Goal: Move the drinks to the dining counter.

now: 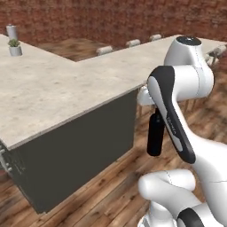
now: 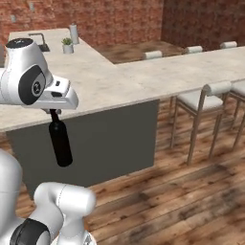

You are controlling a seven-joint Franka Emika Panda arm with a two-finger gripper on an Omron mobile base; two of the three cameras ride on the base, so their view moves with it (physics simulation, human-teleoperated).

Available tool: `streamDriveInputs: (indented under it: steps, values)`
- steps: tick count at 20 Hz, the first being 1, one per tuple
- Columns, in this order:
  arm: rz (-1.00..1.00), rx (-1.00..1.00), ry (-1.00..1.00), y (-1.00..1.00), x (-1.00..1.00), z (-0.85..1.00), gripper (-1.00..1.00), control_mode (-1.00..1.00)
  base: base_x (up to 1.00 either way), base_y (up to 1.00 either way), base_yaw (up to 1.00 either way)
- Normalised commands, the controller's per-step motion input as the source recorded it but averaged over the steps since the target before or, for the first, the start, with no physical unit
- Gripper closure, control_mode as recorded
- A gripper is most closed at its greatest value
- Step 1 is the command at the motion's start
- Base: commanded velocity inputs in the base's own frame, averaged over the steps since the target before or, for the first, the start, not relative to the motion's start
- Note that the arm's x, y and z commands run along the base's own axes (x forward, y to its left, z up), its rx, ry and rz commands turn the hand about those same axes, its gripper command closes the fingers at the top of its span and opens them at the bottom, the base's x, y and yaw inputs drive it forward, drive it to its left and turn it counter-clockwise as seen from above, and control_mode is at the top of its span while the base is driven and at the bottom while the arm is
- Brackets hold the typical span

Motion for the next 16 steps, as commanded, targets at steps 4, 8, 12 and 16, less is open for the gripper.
streamDriveInputs:
  steps: [4, 8, 12, 16]
  values:
    - [0.0, 0.0, 0.0, 0.0, 0.0, 0.0, 1.0, 1.0, 0.89, -1.0, 0.38]
    - [0.0, 0.0, 0.0, 0.0, 0.0, 0.0, 1.0, 1.0, 0.86, -1.0, 0.32]
    - [0.0, 0.0, 0.0, 0.0, 0.0, 0.0, 1.0, 1.0, 0.87, -1.0, 0.33]
    - [0.0, 0.0, 0.0, 0.0, 0.0, 0.0, 1.0, 1.0, 0.86, -1.0, 0.35]
